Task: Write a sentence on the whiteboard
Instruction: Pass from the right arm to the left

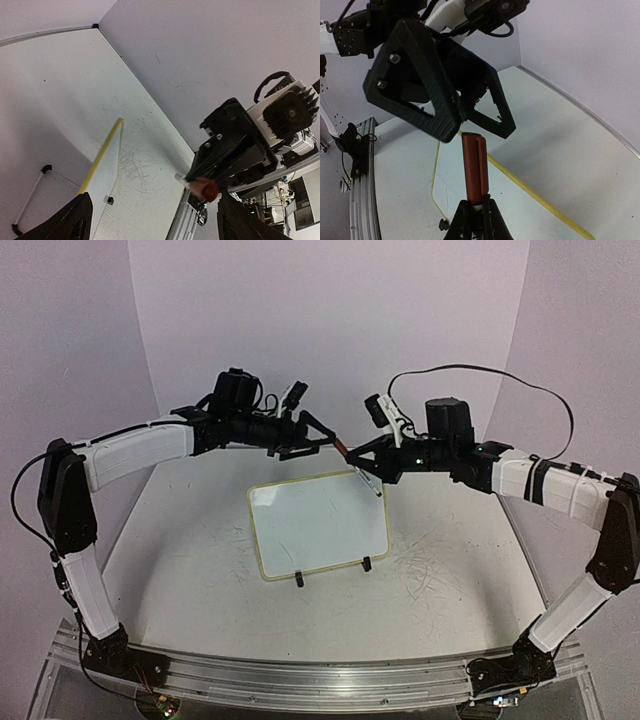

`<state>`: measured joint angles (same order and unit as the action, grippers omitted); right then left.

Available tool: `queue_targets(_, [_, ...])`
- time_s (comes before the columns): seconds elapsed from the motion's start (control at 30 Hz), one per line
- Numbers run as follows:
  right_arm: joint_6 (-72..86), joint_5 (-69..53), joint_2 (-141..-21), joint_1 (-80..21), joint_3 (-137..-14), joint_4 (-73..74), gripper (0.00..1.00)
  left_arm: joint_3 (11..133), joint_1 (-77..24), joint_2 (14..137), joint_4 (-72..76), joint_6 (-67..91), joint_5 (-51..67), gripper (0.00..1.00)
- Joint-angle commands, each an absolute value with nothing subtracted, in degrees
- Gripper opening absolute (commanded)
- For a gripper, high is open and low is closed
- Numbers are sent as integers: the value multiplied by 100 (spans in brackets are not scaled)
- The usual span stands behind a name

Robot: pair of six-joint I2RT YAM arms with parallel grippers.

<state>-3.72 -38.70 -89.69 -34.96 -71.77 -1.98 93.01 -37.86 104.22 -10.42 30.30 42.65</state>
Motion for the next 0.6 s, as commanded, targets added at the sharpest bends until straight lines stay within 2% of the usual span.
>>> queue_targets(0.0, [-487,-4166,-9044,-3615,-7550,-289,0,9615,-3970,10172,-732,2868,4246,91])
queue_targets(0.1, [-518,-4165,-9086,-3687,-7578,-258,0,9697,-3977,10327,-703,3073,4288,89])
queue_targets(0.5, [-581,-3971,-9082,-3729,-7557,-240,0,9922,-3956,10687,-704,3422,4612,63])
queue_targets(0.57, [-600,-3851,-9054,-3735,-7522,-249,0,9842,-3961,10646,-704,3415,4637,64])
